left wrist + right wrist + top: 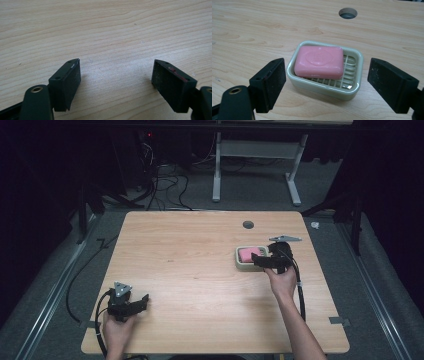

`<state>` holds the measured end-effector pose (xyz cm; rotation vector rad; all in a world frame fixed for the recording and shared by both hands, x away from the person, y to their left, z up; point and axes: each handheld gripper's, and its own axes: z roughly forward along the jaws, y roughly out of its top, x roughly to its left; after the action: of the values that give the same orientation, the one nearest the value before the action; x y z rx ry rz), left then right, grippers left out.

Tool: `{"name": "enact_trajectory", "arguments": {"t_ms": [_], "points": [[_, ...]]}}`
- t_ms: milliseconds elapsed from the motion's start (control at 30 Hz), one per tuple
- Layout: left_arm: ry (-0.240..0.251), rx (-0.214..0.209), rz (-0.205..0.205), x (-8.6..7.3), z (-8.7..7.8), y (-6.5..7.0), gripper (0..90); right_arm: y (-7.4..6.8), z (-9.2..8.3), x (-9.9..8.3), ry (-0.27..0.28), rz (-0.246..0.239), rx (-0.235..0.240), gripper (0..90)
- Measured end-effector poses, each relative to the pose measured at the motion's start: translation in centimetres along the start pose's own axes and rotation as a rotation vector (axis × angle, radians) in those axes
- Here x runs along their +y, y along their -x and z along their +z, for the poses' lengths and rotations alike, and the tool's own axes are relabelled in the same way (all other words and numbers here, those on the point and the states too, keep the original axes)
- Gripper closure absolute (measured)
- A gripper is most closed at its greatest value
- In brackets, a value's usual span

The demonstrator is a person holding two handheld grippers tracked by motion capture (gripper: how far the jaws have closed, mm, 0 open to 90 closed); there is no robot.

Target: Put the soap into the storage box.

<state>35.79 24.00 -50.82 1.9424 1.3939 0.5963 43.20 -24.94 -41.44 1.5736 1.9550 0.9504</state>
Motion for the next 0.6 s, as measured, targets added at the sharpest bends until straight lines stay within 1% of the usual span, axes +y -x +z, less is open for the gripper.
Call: {"name": "enact_trajectory", "arguments": {"t_ms": [167, 267, 600], "points": [[0.000, 0.000, 0.000, 0.0, 0.0, 0.0, 23.8, 0.4, -0.7, -0.4, 0.016, 0.005, -0.003, 16.1], [0.000, 0.000, 0.000, 0.0, 0.0, 0.0, 23.8, 0.7, -1.2, -0.7, 0.025, 0.017, -0.003, 16.2], [0.000, 0.000, 0.000, 0.0, 0.0, 0.0, 23.8, 1.3, -2.1, -1.7, 0.037, 0.021, 0.000, 16.3]]}}
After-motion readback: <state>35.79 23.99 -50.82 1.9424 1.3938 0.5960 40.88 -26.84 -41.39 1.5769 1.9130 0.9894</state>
